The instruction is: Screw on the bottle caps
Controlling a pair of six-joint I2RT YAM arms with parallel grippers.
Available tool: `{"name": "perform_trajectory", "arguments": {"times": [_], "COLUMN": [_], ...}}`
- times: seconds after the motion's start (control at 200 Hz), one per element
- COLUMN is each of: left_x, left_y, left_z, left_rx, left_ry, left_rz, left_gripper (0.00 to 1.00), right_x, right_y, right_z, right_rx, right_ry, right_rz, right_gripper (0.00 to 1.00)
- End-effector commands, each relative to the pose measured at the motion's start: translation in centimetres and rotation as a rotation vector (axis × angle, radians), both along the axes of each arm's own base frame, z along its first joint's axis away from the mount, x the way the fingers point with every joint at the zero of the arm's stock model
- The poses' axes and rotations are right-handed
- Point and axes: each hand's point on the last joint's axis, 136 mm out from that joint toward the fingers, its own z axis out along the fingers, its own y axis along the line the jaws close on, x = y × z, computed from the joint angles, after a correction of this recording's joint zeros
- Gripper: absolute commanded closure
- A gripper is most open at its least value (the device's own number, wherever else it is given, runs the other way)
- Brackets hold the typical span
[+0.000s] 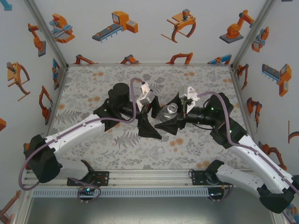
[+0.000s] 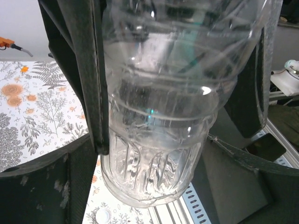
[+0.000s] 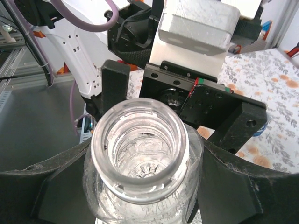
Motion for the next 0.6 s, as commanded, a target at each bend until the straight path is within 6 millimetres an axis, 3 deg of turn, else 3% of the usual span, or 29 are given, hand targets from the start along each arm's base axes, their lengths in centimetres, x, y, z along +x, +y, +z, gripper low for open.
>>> {"name": "perform_trajectory", "arguments": {"times": [0.0, 0.596], "left_x": [-0.8, -0.9], "left_y": [0.2, -0.3], "left_z": [2.0, 3.5], "left_rx": [-0.059, -0.112], "left_ry": [-0.046, -0.058], "left_rz": [-0.046, -0.042], "left_gripper": [0.23, 0.38], "right_x": [-0.8, -0.9], "right_y": [-0.6, -0.3], "right_z": [2.0, 1.5], "right_rx": [0.066, 0.077], "right_ry": [-0.104, -0.094], "right_rz": [0.013, 0.041], "right_gripper": [0.59, 0.61]}}
